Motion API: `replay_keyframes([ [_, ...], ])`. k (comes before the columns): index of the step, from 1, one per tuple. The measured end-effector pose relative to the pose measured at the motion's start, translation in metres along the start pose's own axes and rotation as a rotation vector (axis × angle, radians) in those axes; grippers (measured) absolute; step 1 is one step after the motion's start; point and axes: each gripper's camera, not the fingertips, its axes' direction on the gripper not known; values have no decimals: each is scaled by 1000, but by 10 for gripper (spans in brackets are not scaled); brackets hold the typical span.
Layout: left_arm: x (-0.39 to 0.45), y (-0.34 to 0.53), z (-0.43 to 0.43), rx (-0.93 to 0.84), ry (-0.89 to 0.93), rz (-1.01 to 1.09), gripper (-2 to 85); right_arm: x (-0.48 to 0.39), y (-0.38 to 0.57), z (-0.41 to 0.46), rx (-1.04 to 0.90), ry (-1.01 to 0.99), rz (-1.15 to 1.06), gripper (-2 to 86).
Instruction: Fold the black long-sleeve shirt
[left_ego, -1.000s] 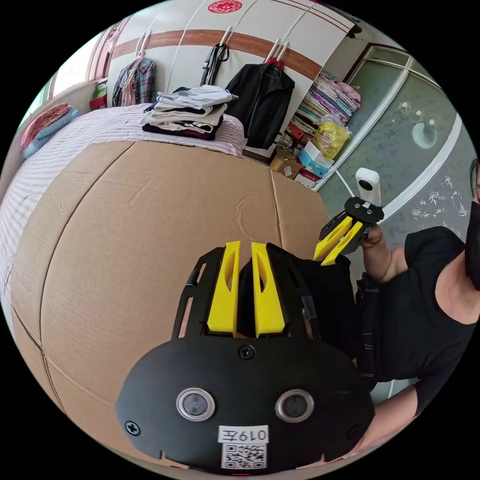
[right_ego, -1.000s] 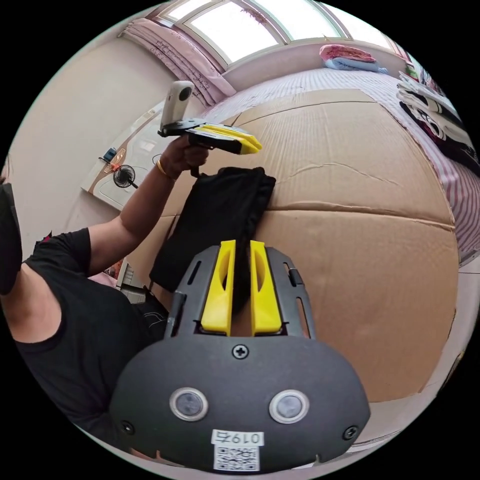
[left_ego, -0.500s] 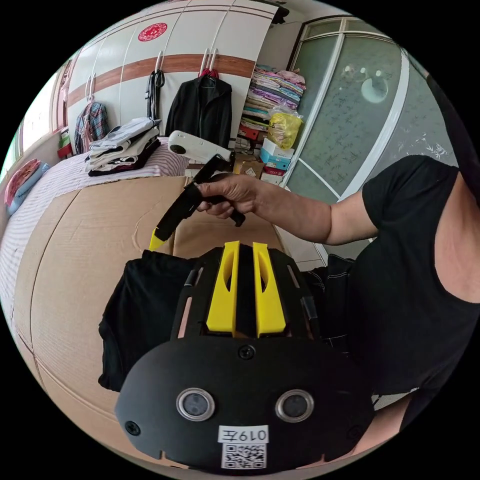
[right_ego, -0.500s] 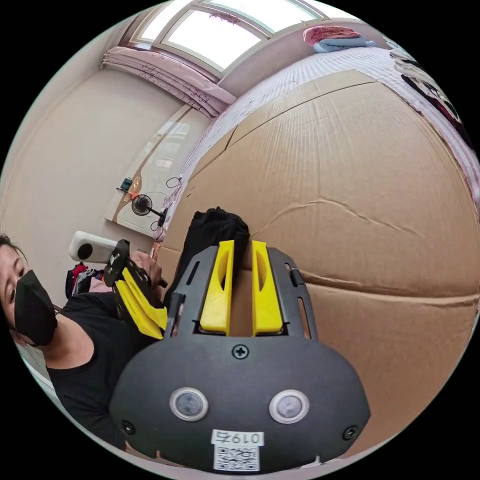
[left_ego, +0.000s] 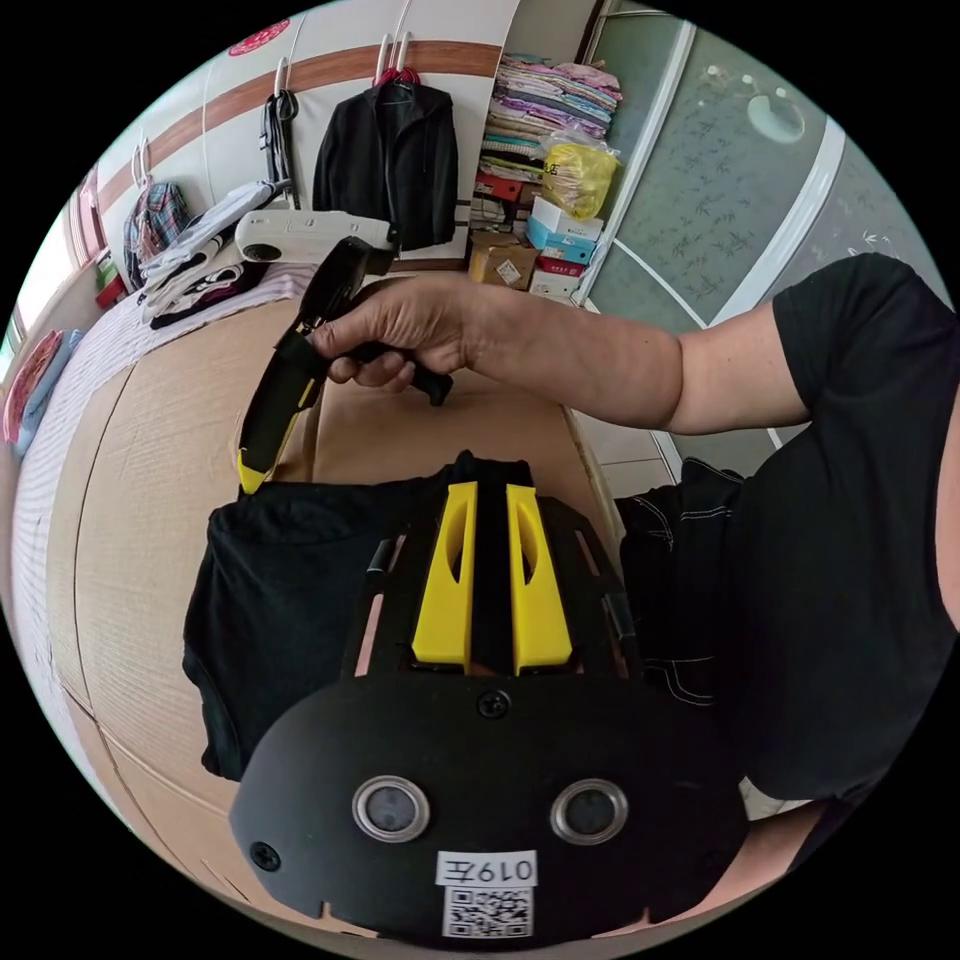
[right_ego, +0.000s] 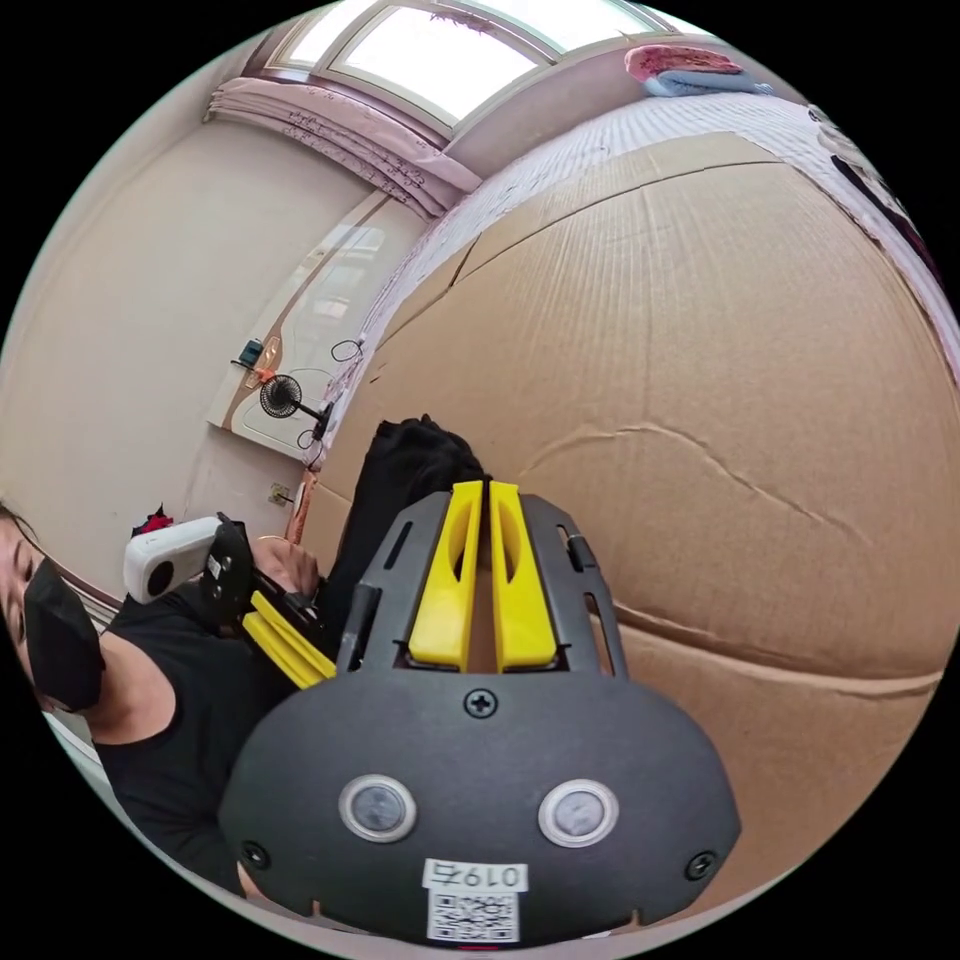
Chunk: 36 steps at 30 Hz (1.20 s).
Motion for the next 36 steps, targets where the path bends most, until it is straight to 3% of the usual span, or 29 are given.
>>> replay_keyframes([
  [6,5,26,-47,116,-60,-66,10,-43,46,-60,110,150,-25,42],
  [9,8,66,-93,250,-144,-168,12,-111,105,-94,248,174,-199,7],
  [11,6,116,-127,325,-289,-337,17,-169,168,-96,333,127,-403,-1],
  [15,-16,204,-166,368,-525,-718,32,-217,238,-61,297,225,-499,-3],
  [18,-50,264,-190,474,-388,-890,64,-216,257,-41,213,335,-359,8],
  [20,-80,289,-194,532,-190,-915,87,-198,271,-49,228,233,-206,61],
  [23,-114,310,-186,507,-84,-1034,96,-160,292,-57,275,51,31,85],
  [29,-138,324,-179,450,-25,-1117,96,-139,310,-41,303,4,229,132],
  [36,-155,341,-185,492,10,-1163,75,-107,309,-27,376,-82,359,117],
])
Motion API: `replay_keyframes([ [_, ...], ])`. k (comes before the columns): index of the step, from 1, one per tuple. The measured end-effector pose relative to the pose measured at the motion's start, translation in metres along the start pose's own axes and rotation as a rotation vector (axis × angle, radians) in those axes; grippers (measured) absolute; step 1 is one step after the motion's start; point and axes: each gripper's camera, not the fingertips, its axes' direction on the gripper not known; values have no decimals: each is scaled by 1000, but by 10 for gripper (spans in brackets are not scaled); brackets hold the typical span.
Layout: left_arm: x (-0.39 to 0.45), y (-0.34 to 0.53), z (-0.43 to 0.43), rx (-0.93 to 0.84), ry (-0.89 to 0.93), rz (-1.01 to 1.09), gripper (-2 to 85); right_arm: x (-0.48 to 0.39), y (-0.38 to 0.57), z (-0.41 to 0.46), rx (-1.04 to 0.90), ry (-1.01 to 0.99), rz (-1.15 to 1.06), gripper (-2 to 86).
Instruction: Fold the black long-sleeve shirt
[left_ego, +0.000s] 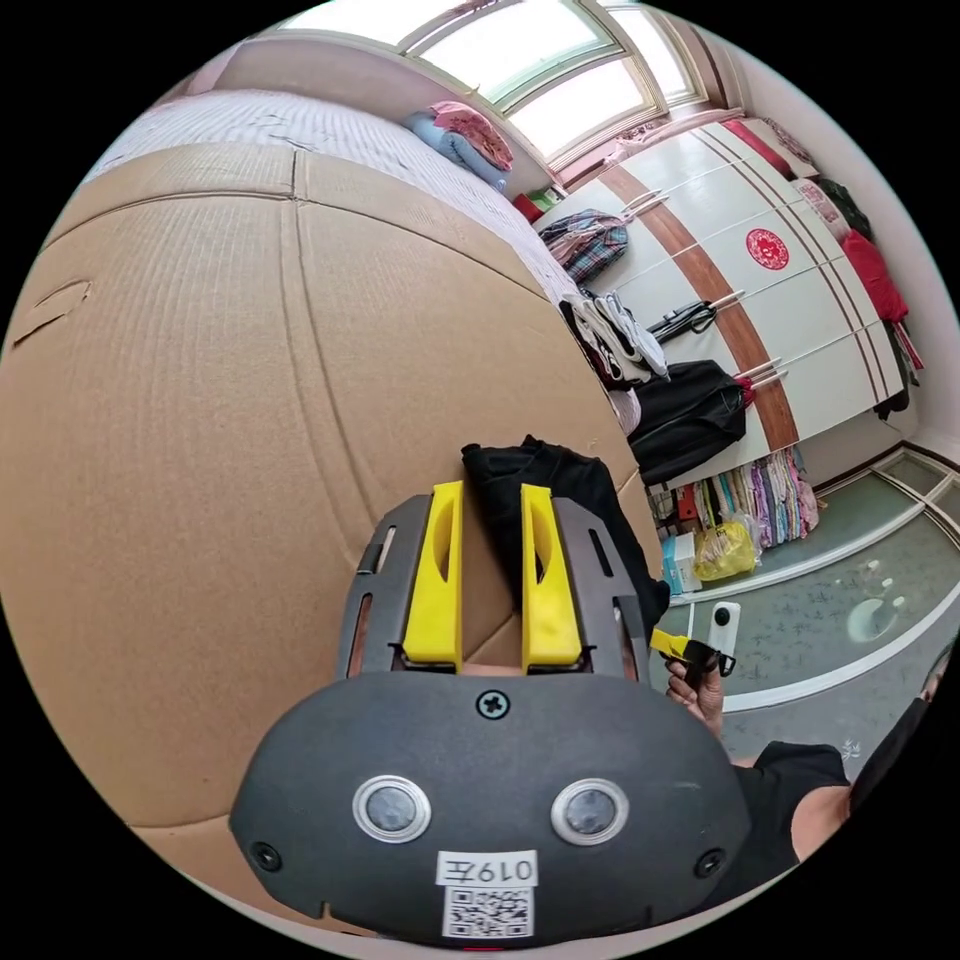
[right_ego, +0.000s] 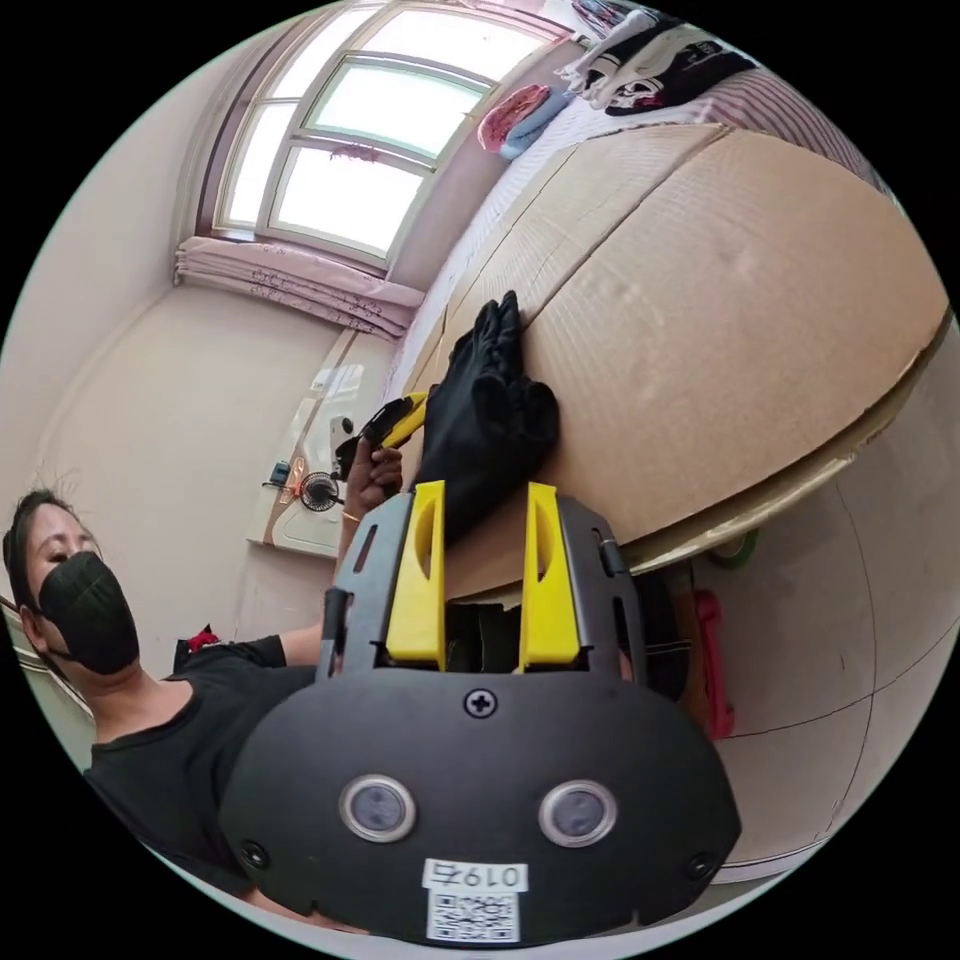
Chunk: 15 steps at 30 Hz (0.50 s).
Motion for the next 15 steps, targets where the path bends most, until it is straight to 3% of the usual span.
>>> replay_keyframes([
  [15,7,9,-12,-16,-64,56,23,36,-30,31,40,0,91,17],
])
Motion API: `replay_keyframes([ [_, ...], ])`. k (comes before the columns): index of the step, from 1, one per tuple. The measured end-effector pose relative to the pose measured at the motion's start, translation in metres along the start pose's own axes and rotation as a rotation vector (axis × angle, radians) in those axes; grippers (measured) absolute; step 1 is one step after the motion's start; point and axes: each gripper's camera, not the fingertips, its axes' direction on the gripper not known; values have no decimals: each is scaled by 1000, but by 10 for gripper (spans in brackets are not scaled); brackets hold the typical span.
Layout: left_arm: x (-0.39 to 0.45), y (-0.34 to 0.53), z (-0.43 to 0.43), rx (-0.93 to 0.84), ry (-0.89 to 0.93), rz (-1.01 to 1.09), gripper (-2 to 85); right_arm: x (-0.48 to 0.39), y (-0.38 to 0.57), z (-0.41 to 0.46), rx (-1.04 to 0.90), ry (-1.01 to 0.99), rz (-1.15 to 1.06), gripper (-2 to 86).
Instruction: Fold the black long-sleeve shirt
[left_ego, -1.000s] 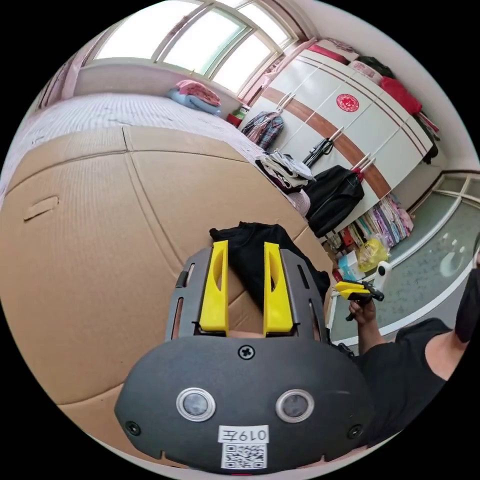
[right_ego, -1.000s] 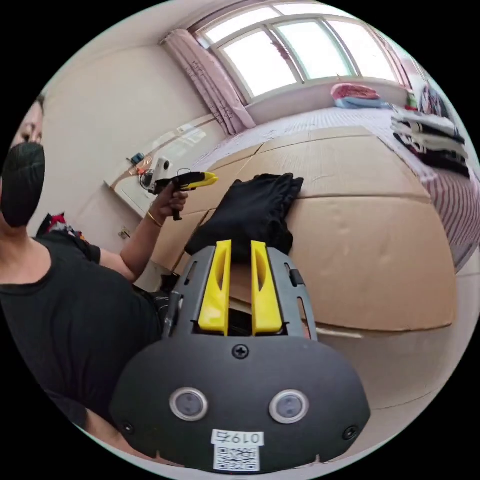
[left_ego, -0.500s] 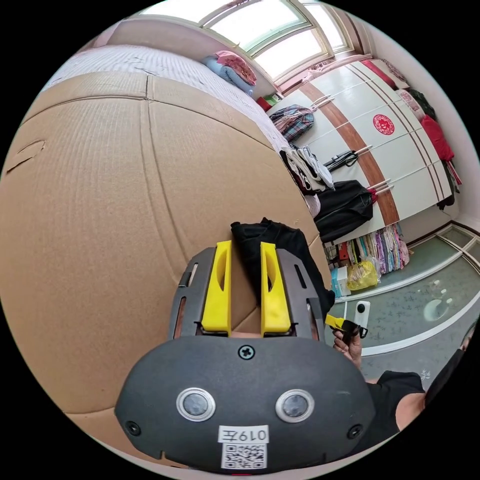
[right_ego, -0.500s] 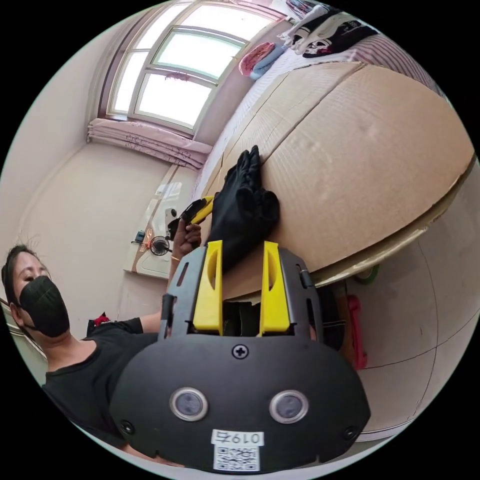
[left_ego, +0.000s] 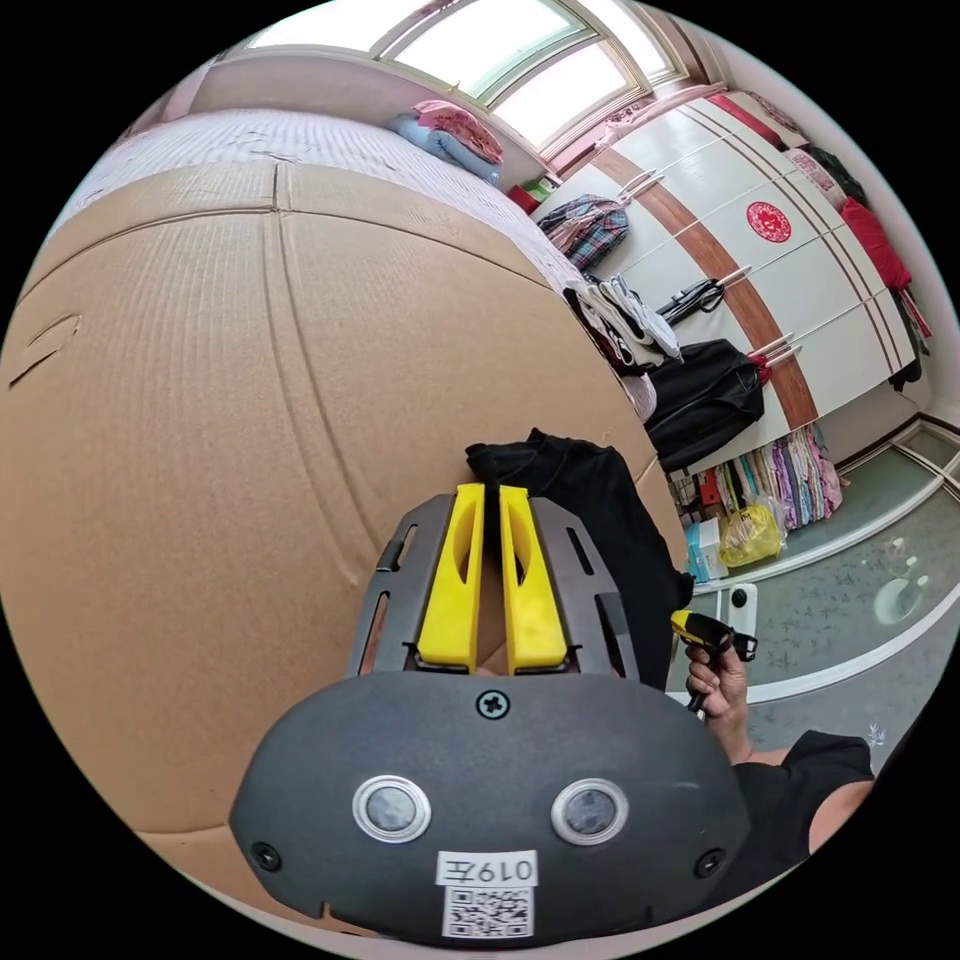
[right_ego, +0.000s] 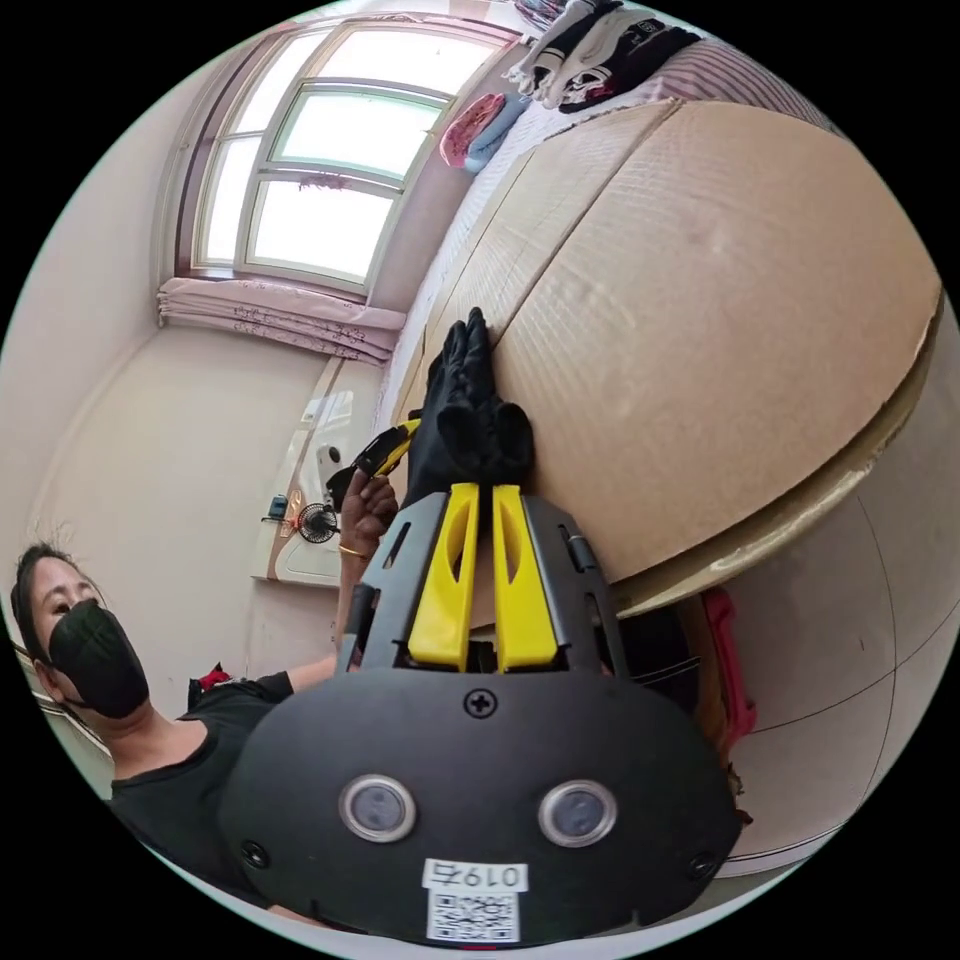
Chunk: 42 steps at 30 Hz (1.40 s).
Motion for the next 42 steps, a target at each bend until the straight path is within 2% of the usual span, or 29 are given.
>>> replay_keyframes([
  [9,15,61,-49,128,-101,-44,24,-36,-100,46,-123,175,-224,5],
  [17,43,149,-106,302,-315,-95,21,-99,-200,183,-369,291,-479,-2],
  [23,68,200,-120,371,-470,-129,22,-151,-247,300,-478,358,-686,-5],
  [28,77,228,-114,361,-470,-174,21,-161,-273,361,-559,373,-735,1],
  [33,76,246,-109,318,-432,-211,17,-136,-301,356,-575,244,-692,52],
  [36,76,259,-112,308,-407,-212,15,-114,-318,328,-514,177,-629,63],
  [38,84,271,-121,327,-439,-209,15,-102,-328,304,-450,84,-583,63],
  [42,109,282,-142,440,-547,-152,15,-93,-331,307,-446,73,-568,82],
])
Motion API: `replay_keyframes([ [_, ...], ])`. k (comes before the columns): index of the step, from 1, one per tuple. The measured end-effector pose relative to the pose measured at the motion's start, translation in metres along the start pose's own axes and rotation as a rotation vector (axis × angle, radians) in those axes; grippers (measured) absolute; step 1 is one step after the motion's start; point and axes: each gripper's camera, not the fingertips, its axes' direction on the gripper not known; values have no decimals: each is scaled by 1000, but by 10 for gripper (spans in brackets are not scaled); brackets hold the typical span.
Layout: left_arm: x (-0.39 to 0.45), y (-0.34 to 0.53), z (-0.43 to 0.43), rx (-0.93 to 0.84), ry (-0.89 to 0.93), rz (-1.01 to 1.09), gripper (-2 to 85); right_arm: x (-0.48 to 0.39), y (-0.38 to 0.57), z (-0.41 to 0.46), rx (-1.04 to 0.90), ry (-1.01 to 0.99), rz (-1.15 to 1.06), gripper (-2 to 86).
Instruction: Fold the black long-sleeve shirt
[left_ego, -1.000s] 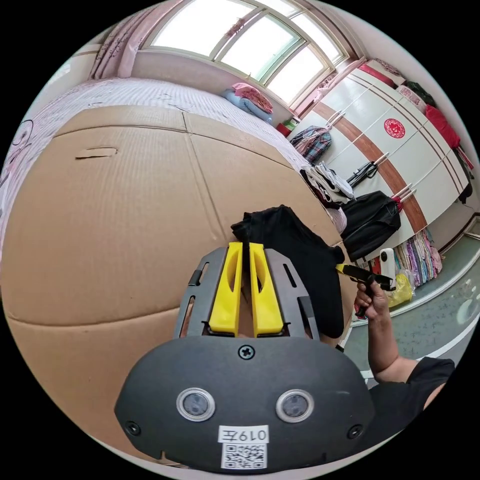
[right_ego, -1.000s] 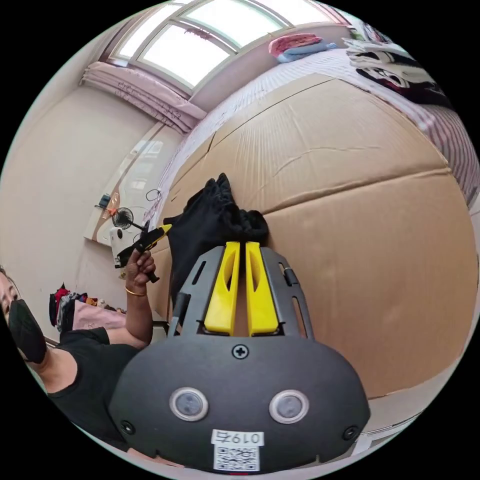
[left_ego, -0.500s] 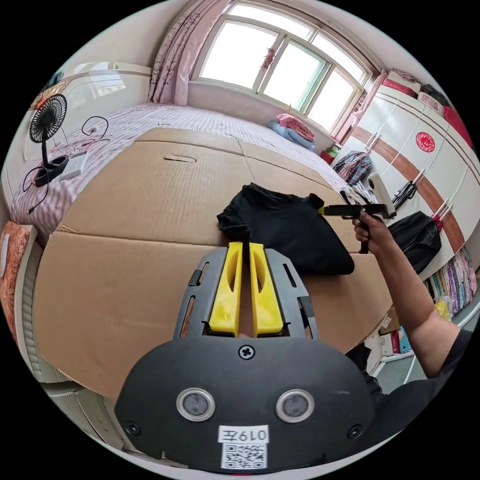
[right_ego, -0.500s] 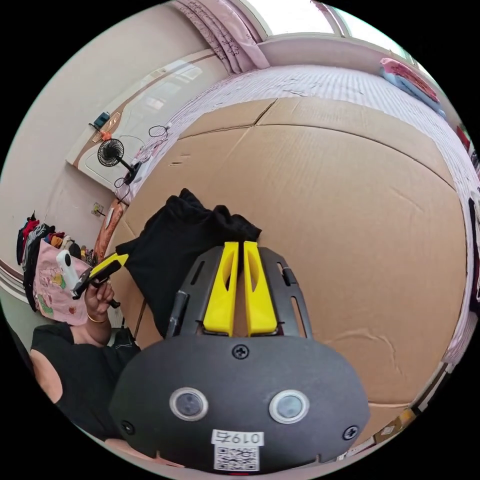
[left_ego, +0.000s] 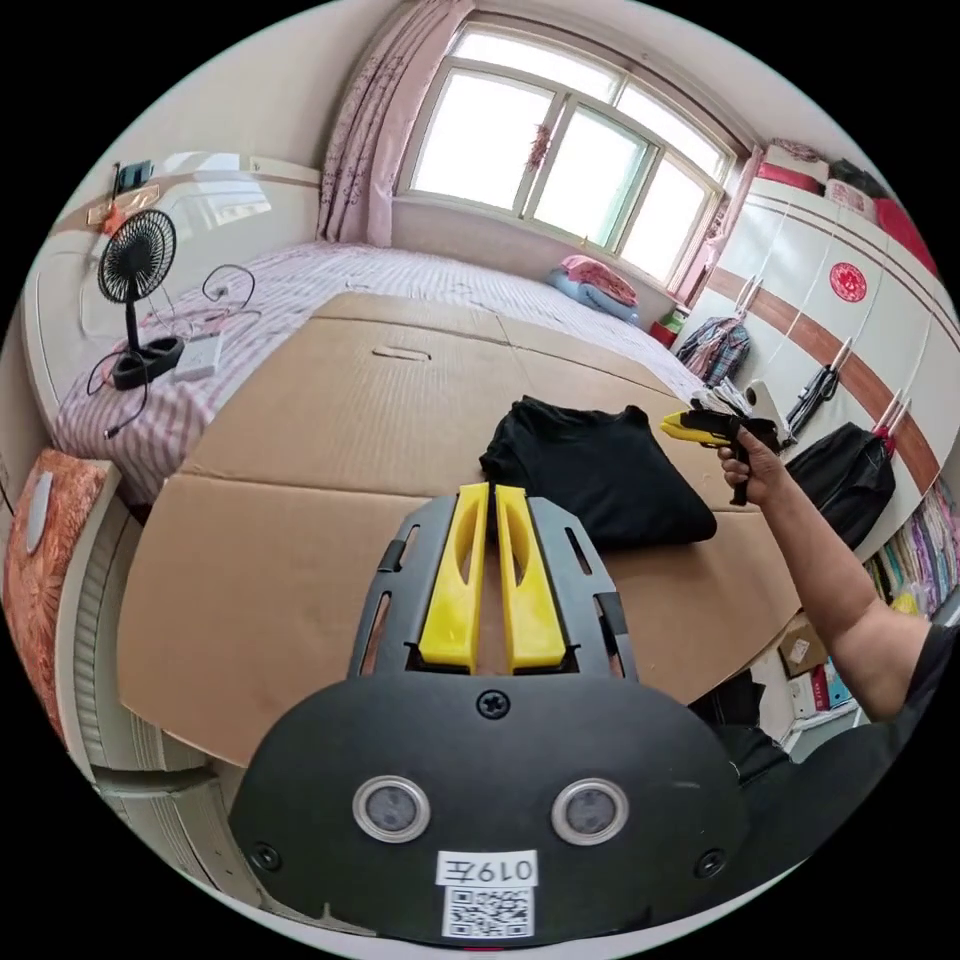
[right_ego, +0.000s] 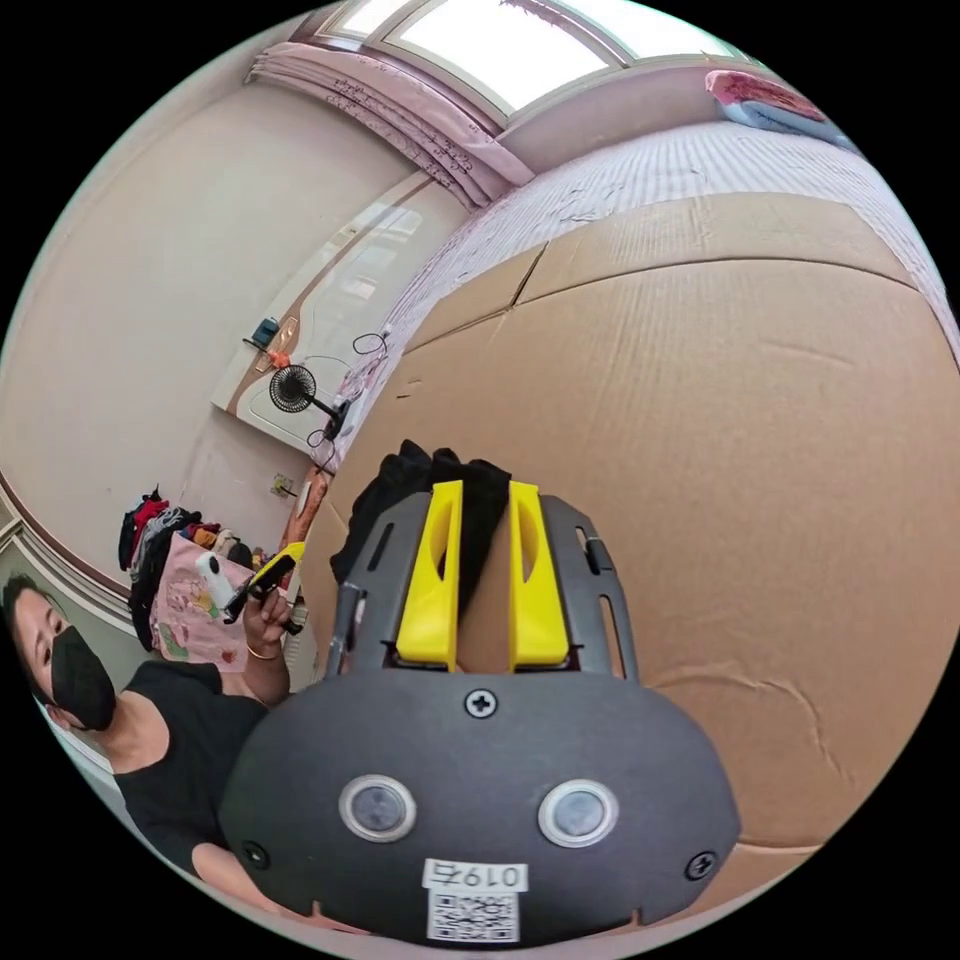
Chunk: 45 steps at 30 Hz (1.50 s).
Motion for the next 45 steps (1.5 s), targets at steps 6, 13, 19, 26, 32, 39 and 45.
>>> replay_keyframes([
  [6,54,-39,24,27,-21,263,13,4,-20,46,-65,12,16,98],
  [13,98,-84,104,-125,-24,445,16,21,-20,50,-48,35,49,50],
  [19,104,-93,149,-269,-65,465,18,41,-13,44,-36,13,88,52],
  [26,95,-91,130,-264,-14,411,19,25,30,-5,74,42,17,48],
  [32,79,-58,58,-90,-36,388,17,-50,118,-84,185,63,-222,54],
  [39,116,47,-7,31,130,699,25,-82,212,-74,49,-56,-346,127],
  [45,132,88,0,-20,42,810,47,-80,202,-54,-67,7,-369,129],
])
